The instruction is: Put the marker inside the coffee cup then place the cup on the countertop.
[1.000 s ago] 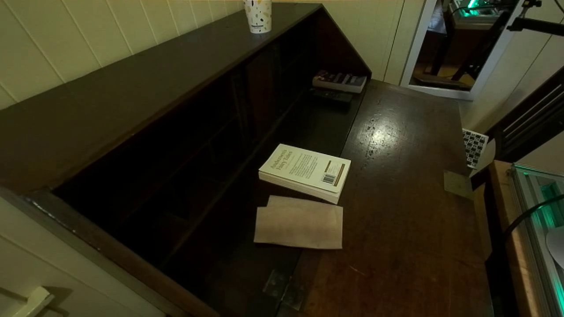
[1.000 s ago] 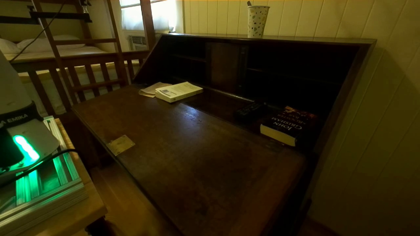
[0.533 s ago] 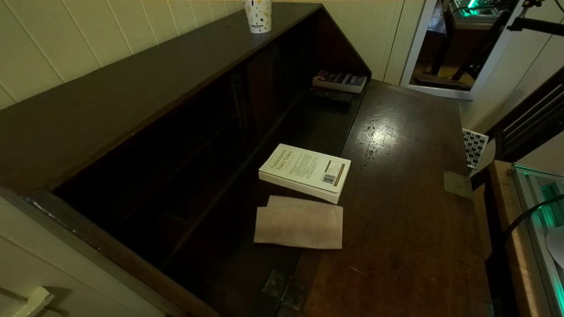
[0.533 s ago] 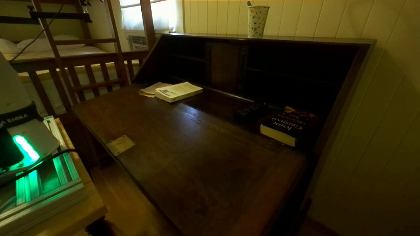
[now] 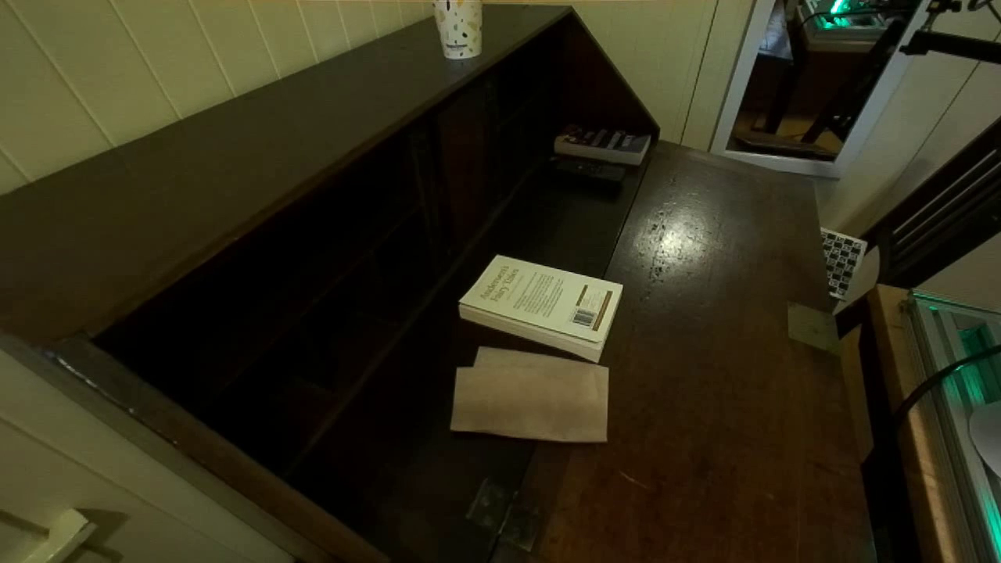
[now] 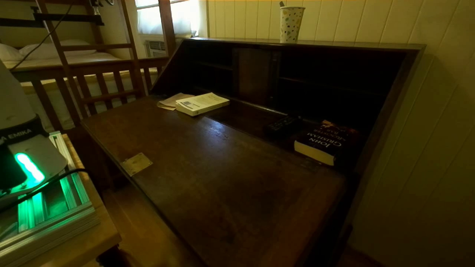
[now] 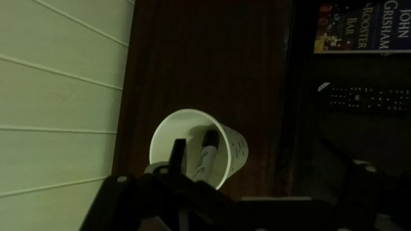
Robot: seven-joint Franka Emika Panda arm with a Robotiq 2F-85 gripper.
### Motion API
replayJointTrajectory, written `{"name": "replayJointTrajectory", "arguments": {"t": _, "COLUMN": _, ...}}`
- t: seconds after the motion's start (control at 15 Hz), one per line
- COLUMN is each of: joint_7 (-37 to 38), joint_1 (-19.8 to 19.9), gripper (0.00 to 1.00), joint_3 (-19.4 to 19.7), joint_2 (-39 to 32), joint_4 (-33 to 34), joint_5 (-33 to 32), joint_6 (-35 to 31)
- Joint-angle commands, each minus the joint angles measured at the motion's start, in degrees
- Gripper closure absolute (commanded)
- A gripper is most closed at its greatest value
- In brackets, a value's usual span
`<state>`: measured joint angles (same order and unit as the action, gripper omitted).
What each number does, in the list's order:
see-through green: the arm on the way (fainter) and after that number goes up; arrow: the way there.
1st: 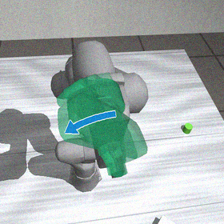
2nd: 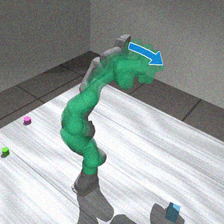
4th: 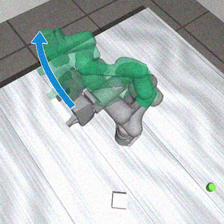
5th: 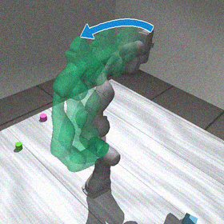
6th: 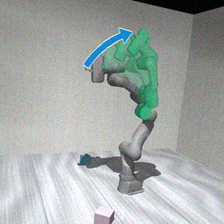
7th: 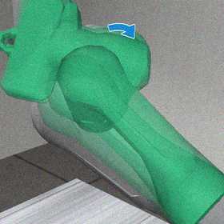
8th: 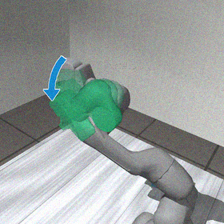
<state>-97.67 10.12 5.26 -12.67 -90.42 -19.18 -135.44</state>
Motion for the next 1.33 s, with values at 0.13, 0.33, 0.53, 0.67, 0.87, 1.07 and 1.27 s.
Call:
{"name": "replayJointTrajectory", "arguments": {"t": 0.13, "joint_7": -5.87, "joint_1": 1.87, "gripper": 0.0, "joint_3": -0.28, "joint_2": -0.93, "joint_4": 1.91, "joint_5": 7.91, "joint_6": 3.43}}
{"name": "replayJointTrajectory", "arguments": {"t": 0.33, "joint_7": -7.65, "joint_1": 2.73, "gripper": 0.0, "joint_3": -0.78, "joint_2": -1.54, "joint_4": 1.93, "joint_5": 13.1, "joint_6": 2.67}}
{"name": "replayJointTrajectory", "arguments": {"t": 0.53, "joint_7": -9.82, "joint_1": 3.3, "gripper": 0.0, "joint_3": -1.04, "joint_2": -2.43, "joint_4": 2.34, "joint_5": 17.69, "joint_6": 2.73}}
{"name": "replayJointTrajectory", "arguments": {"t": 0.67, "joint_7": -10.57, "joint_1": 3.52, "gripper": 0.0, "joint_3": -0.92, "joint_2": -3.17, "joint_4": 2.85, "joint_5": 19.45, "joint_6": 2.68}}
{"name": "replayJointTrajectory", "arguments": {"t": 0.87, "joint_7": -11.89, "joint_1": 4.19, "gripper": 0.0, "joint_3": -1.08, "joint_2": -4.59, "joint_4": 4.23, "joint_5": 22.28, "joint_6": 2.76}}
{"name": "replayJointTrajectory", "arguments": {"t": 1.07, "joint_7": -12.81, "joint_1": 4.82, "gripper": 0.0, "joint_3": -1.43, "joint_2": -5.96, "joint_4": 5.74, "joint_5": 24.68, "joint_6": 2.89}}
{"name": "replayJointTrajectory", "arguments": {"t": 1.27, "joint_7": -13.09, "joint_1": 5.17, "gripper": 0.0, "joint_3": -1.79, "joint_2": -7.24, "joint_4": 6.9, "joint_5": 25.95, "joint_6": 3.15}}
